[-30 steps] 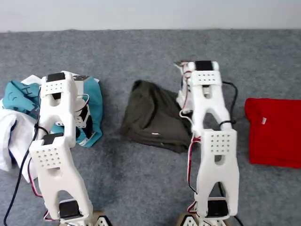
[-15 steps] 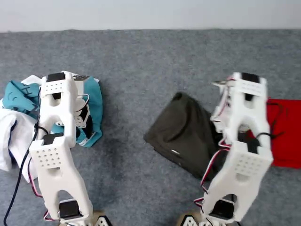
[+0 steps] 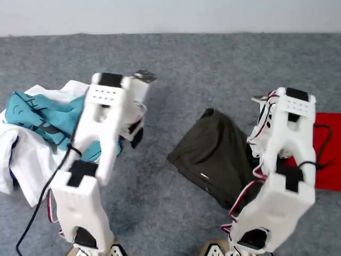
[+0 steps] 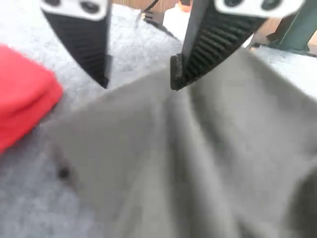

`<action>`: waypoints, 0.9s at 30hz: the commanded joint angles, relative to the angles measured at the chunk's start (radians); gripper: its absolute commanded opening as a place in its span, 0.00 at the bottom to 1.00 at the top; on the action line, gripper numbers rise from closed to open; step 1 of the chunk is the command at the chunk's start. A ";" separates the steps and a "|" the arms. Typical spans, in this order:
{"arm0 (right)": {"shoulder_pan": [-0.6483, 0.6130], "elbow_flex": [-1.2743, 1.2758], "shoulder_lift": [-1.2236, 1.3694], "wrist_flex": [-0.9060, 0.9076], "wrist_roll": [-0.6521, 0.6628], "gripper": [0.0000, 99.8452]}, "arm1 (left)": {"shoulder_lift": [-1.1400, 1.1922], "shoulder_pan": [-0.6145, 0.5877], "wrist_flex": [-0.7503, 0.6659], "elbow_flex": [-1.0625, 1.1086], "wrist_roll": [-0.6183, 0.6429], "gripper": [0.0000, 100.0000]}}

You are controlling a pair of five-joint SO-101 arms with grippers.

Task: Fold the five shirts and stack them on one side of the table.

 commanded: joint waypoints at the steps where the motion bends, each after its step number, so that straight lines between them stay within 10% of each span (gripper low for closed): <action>1: -0.041 0.104 -0.185 0.042 -0.008 0.23 | -0.091 0.133 0.025 0.051 -0.049 0.15; 9: -0.039 0.138 -0.530 0.036 0.023 0.23 | -0.089 0.361 -0.107 0.065 -0.055 0.15; 27: -0.038 0.144 -0.731 0.033 0.020 0.23 | -0.087 0.388 -0.485 0.177 0.075 0.15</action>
